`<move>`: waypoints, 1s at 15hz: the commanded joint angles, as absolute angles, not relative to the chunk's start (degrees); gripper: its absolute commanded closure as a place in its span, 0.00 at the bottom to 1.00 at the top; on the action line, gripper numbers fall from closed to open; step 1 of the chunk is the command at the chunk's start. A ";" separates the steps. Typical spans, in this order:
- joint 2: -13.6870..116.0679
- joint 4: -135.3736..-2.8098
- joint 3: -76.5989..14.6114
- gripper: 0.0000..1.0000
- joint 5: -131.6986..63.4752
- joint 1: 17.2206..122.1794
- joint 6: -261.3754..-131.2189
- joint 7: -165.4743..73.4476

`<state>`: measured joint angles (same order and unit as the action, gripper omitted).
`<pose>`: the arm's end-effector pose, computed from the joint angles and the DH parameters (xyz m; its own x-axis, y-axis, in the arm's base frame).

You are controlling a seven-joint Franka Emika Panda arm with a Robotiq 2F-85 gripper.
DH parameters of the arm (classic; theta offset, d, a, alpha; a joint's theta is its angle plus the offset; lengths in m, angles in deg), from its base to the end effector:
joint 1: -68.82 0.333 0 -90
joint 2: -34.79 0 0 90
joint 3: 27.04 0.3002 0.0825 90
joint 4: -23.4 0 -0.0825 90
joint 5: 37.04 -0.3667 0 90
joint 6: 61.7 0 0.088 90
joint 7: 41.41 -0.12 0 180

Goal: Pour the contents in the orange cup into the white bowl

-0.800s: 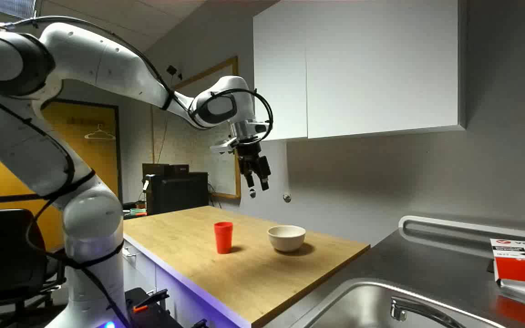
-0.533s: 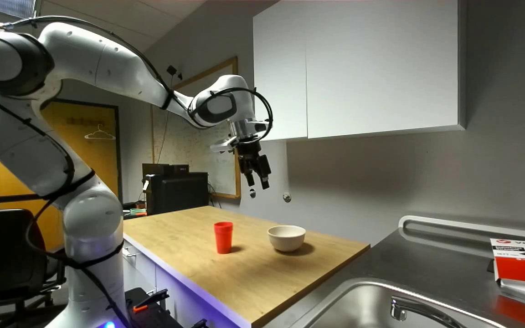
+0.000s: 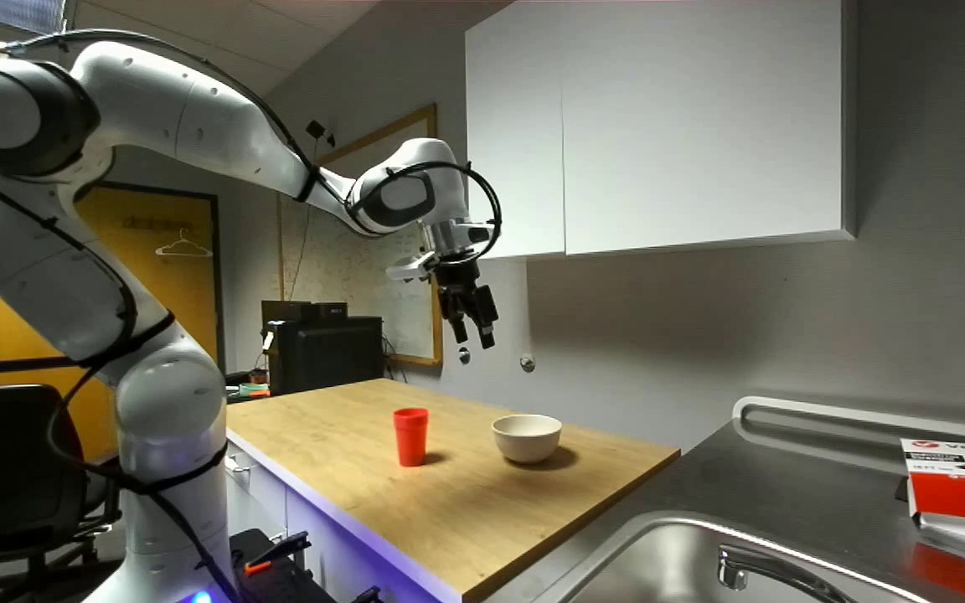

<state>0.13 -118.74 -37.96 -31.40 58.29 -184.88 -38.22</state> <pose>0.3601 -0.1524 0.4991 0.9327 -0.2451 0.2645 -0.2543 -0.9671 0.0004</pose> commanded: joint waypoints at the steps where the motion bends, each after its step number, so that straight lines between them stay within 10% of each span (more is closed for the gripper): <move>1: 1.17 -118.60 -37.03 0.00 -31.39 58.06 -185.46 -38.96; 15: 10.89 -122.24 -21.78 0.00 -25.68 64.99 -188.54 -47.48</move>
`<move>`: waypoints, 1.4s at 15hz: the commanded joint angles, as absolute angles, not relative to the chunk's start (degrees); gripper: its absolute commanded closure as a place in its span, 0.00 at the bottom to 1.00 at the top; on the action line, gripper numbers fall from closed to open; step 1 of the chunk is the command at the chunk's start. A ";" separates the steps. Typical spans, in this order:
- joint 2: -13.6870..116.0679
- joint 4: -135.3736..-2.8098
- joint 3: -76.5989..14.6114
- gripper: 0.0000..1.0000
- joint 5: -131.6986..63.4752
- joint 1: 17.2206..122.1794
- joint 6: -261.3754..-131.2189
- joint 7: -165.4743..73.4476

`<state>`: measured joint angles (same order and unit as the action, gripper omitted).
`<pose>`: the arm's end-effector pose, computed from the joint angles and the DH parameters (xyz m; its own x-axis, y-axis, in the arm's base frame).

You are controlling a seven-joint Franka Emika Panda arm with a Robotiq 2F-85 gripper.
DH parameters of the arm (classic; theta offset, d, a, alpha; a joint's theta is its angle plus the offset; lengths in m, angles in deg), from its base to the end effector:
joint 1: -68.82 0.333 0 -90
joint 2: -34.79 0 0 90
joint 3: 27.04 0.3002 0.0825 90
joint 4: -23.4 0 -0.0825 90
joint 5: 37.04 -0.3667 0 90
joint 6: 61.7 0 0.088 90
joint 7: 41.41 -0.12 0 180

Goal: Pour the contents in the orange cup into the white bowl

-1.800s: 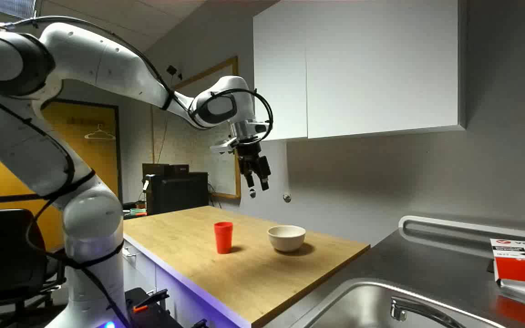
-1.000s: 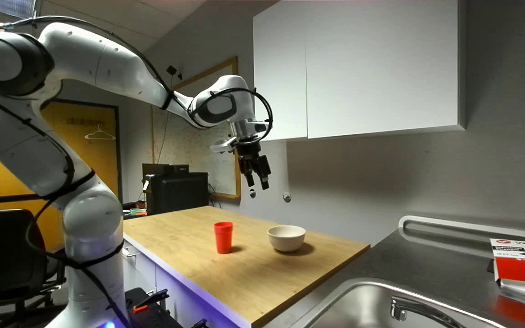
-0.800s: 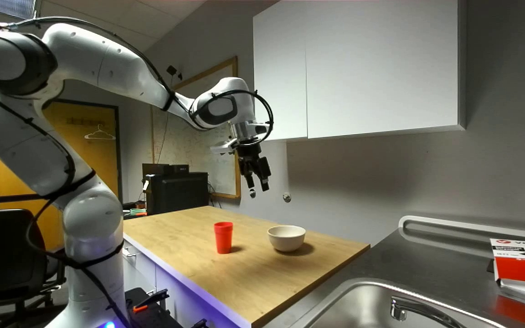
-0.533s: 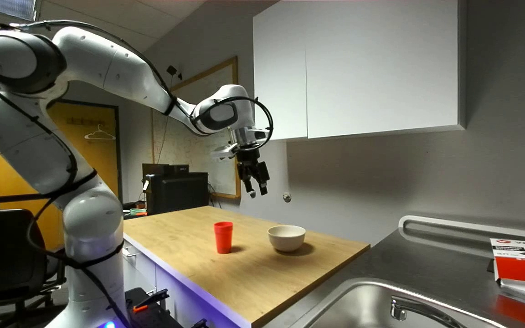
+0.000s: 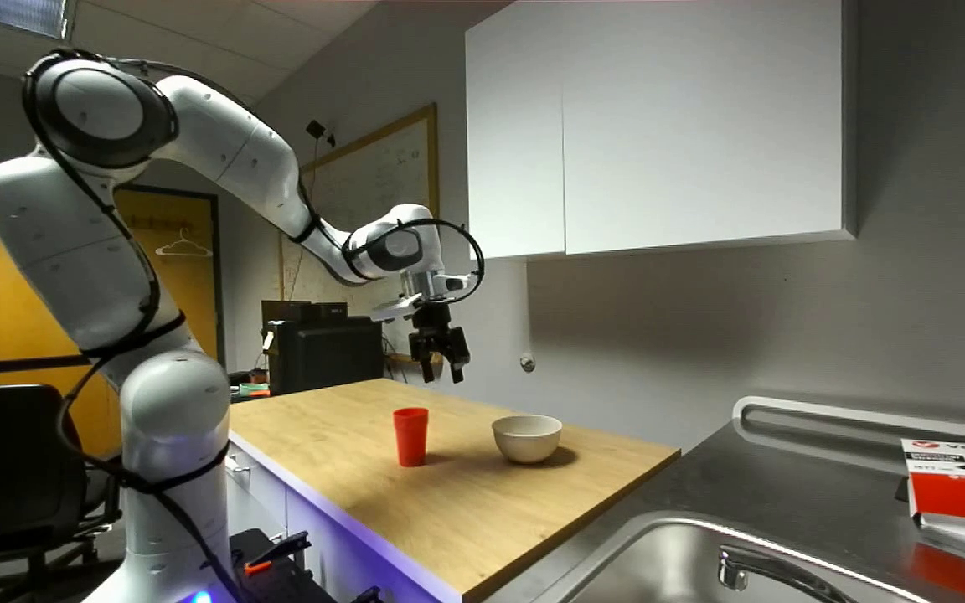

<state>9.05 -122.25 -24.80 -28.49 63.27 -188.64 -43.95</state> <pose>0.4042 -0.0299 0.4200 0.9925 -0.0137 0.1211 -0.0308 -0.9896 0.1404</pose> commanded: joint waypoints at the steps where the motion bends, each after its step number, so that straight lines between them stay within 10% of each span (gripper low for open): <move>1: 11.82 -122.14 -20.31 0.00 -24.92 65.94 -188.33 -48.65; 17: 25.12 -119.77 -16.24 0.00 -24.89 73.78 -186.94 -50.11; 18: 25.74 -119.57 -16.67 0.25 -25.01 73.66 -187.05 -50.07; 21: 26.82 -119.06 -17.63 0.40 -24.94 73.68 -187.37 -49.89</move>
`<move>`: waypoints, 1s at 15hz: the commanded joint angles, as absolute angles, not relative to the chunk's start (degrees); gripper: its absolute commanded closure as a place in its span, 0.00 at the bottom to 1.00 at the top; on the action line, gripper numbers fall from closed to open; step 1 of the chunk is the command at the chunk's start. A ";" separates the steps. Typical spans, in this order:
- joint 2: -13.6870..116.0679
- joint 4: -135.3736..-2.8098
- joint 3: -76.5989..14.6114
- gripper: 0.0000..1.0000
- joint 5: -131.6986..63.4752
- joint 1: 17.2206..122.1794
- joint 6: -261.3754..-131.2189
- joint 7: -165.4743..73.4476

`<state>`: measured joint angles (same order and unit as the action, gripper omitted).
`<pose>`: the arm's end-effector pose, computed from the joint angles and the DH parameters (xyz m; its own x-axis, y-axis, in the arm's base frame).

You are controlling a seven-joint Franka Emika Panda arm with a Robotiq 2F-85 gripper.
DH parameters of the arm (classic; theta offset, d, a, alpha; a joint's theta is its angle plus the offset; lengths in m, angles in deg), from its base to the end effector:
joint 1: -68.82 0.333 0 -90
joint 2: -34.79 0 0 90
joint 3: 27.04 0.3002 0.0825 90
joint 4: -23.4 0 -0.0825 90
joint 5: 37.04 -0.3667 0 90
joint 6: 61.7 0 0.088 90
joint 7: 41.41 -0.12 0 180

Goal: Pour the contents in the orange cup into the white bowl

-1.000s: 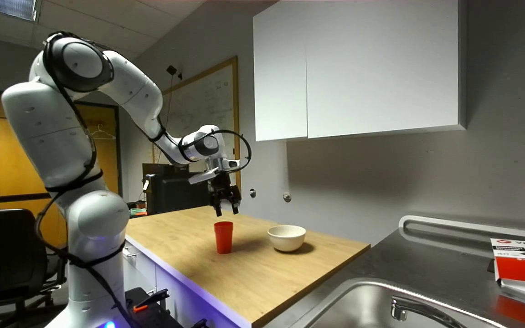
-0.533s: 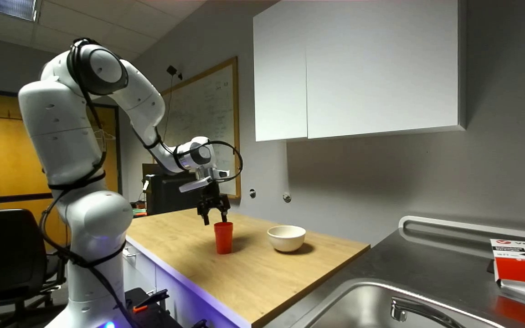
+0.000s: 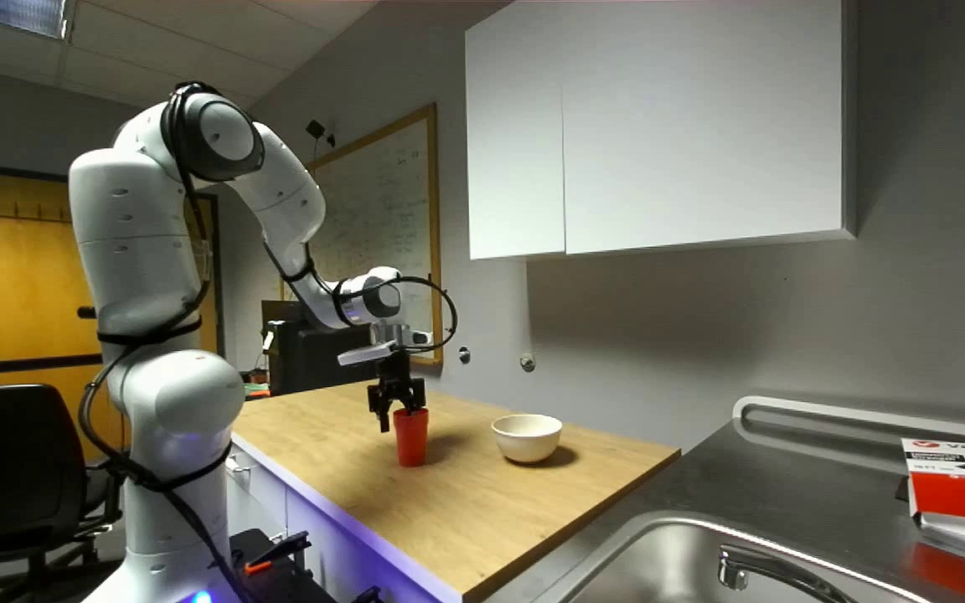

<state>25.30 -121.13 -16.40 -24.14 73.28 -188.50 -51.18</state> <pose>0.4084 0.0984 0.3100 0.9673 0.2196 -0.1267 0.2427 -0.9468 0.2115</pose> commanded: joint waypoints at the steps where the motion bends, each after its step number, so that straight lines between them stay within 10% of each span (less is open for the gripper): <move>1: 27.14 -118.86 -17.83 0.48 -24.69 73.70 -187.52 -50.03; 7: 26.11 -118.33 -17.57 0.95 -20.90 73.83 -187.16 -50.77; 15: 20.66 -115.82 -20.80 0.96 -19.97 73.31 -191.77 -36.22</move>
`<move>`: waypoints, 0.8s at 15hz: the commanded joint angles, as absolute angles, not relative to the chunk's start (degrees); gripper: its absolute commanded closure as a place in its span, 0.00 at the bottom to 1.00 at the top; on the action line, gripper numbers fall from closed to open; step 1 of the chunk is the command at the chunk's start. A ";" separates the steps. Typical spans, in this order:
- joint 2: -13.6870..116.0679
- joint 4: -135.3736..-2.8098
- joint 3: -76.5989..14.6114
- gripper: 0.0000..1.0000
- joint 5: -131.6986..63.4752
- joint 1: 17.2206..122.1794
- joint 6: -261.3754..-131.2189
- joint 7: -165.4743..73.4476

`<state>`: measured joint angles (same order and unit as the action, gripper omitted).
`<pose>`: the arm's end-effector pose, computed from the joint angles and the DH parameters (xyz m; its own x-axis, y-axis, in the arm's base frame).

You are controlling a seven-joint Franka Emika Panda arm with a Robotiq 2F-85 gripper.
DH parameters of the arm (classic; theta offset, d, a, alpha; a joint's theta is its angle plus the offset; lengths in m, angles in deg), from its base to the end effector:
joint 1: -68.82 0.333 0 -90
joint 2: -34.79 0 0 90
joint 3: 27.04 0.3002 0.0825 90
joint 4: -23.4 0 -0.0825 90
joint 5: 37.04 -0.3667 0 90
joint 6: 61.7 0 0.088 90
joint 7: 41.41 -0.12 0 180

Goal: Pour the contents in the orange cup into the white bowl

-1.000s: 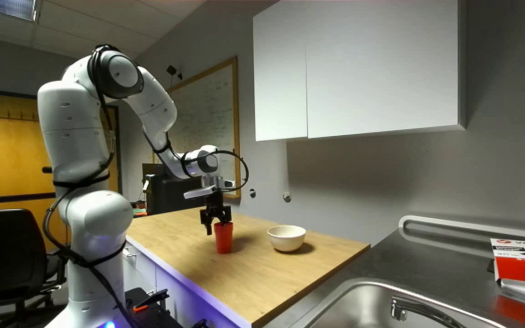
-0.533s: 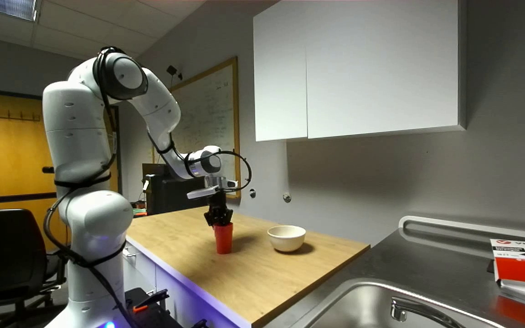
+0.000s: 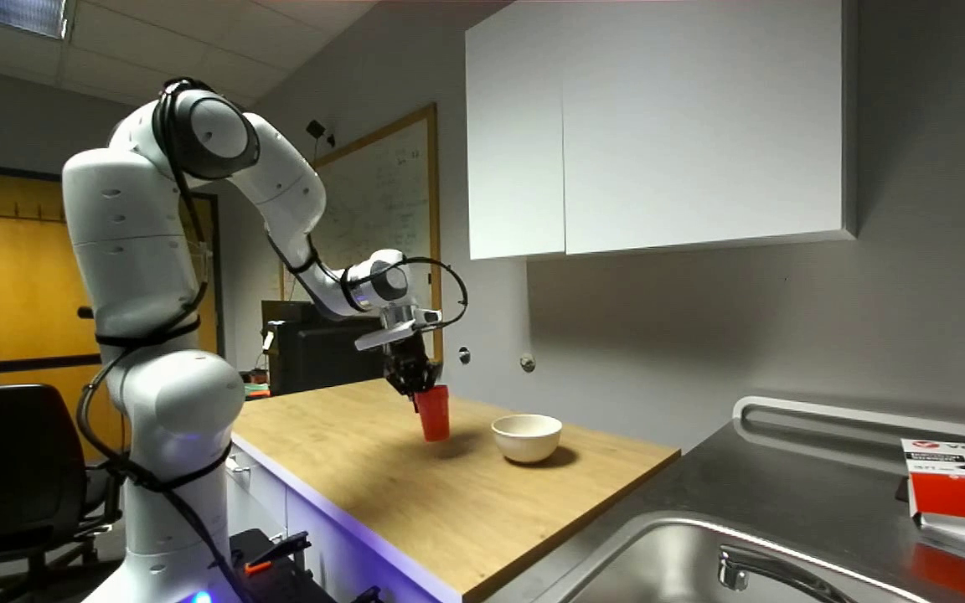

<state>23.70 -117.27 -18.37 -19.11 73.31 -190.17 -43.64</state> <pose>0.4365 0.0890 0.3526 0.9276 0.3714 -0.0400 0.3682 -0.8909 0.2661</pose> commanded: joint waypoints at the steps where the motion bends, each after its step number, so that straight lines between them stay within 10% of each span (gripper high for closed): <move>1: 20.00 -115.18 -21.86 0.96 -20.50 73.18 -192.95 -33.17; 12: 29.62 -97.56 -38.56 0.96 -58.37 72.88 -193.36 10.55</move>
